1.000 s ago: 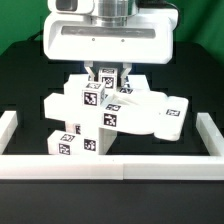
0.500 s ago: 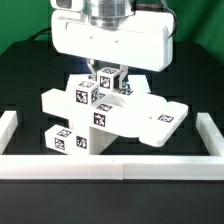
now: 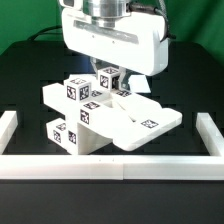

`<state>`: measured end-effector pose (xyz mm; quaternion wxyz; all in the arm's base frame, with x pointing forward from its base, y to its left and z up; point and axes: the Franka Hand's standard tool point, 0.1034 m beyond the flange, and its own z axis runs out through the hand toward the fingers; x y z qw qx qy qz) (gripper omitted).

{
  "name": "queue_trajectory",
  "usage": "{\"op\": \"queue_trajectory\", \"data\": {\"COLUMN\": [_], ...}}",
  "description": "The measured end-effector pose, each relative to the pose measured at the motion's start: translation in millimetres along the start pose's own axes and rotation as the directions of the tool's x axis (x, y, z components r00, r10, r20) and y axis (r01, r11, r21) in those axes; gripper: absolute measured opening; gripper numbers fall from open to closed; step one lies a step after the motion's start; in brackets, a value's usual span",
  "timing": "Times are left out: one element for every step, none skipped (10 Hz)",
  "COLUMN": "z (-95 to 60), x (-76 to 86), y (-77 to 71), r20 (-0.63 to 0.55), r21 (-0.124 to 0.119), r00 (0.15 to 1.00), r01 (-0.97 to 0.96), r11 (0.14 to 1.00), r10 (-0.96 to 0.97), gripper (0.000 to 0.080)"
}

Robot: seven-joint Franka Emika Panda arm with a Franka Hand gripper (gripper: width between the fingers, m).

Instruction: Assemble chair

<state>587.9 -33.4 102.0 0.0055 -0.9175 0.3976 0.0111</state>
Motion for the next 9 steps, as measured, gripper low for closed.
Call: {"op": "queue_trajectory", "data": {"z": [0.0, -0.3, -0.4, -0.3, -0.2, 0.0, 0.0, 0.0, 0.1], "x": [-0.2, -0.9, -0.6, -0.4, -0.4, -0.4, -0.4, -0.5, -0.5], "y": [0.1, -0.3, -0.3, 0.0, 0.1, 0.2, 0.2, 0.2, 0.3], "r20": [0.000, -0.001, -0.003, -0.002, -0.002, -0.002, -0.002, -0.002, -0.002], "r21": [-0.002, -0.007, -0.009, -0.009, -0.009, -0.009, -0.009, -0.009, -0.009], "r00": [1.000, 0.998, 0.988, 0.967, 0.965, 0.965, 0.965, 0.965, 0.965], "r01": [0.026, 0.067, 0.157, 0.253, 0.264, 0.262, 0.262, 0.262, 0.262], "r11": [1.000, 0.998, 0.988, 0.967, 0.965, 0.965, 0.965, 0.965, 0.965], "r10": [-0.026, -0.067, -0.157, -0.253, -0.264, -0.262, -0.262, -0.262, -0.262], "gripper": [0.0487, 0.0487, 0.0614, 0.0642, 0.0642, 0.0648, 0.0648, 0.0649, 0.0649]}}
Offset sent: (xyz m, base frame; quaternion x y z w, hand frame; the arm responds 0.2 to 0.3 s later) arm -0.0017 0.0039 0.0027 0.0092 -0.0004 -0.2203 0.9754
